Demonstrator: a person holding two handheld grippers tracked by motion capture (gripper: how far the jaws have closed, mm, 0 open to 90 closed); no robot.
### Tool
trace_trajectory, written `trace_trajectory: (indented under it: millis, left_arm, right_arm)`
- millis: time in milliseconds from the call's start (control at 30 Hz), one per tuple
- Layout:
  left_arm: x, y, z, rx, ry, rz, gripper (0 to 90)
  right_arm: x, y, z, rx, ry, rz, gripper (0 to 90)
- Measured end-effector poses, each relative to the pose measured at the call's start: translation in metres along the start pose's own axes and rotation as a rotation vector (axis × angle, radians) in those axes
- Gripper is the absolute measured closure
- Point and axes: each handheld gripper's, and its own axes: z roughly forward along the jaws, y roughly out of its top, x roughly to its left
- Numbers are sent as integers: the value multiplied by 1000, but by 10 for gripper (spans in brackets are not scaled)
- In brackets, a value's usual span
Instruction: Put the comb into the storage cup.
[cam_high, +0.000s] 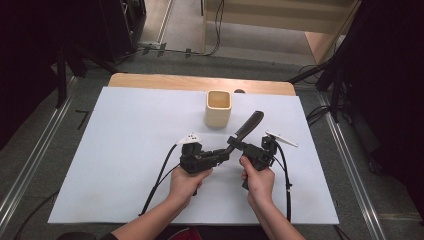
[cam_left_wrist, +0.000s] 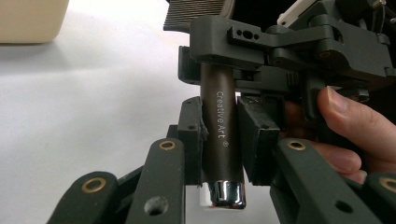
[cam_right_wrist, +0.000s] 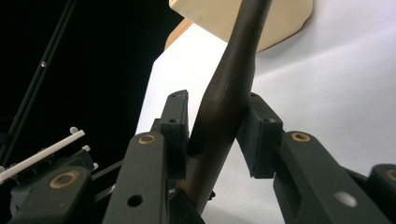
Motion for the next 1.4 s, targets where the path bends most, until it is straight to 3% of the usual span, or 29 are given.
trace_trajectory:
  millis: [200, 767, 833, 967, 1000, 1067, 1200, 1400]
  left_arm:
    - [0, 0, 0, -5, -5, 6, 735]
    - [-2, 3, 0, 9, -30, 25, 723]
    - [-2, 4, 1, 16, -32, 36, 699]
    - [-1, 8, 1, 30, -42, 27, 549]
    - [0, 8, 1, 39, -46, 25, 492]
    - [1, 9, 2, 71, -59, 19, 461]
    - [2, 11, 3, 120, -64, 4, 436]
    - [1, 15, 1, 183, -61, 14, 404]
  right_arm:
    - [0, 1, -1, 4, 24, 35, 657]
    - [1, 5, -5, 14, 73, 58, 693]
    - [1, 5, -5, 15, 72, 55, 697]
    - [1, 6, -6, 15, 71, 54, 698]
    - [0, 6, -7, 15, 70, 52, 698]
    - [0, 7, -7, 15, 68, 53, 698]
    - [0, 7, -8, 5, 47, 25, 697]
    - [-1, 9, -10, 4, 24, 9, 698]
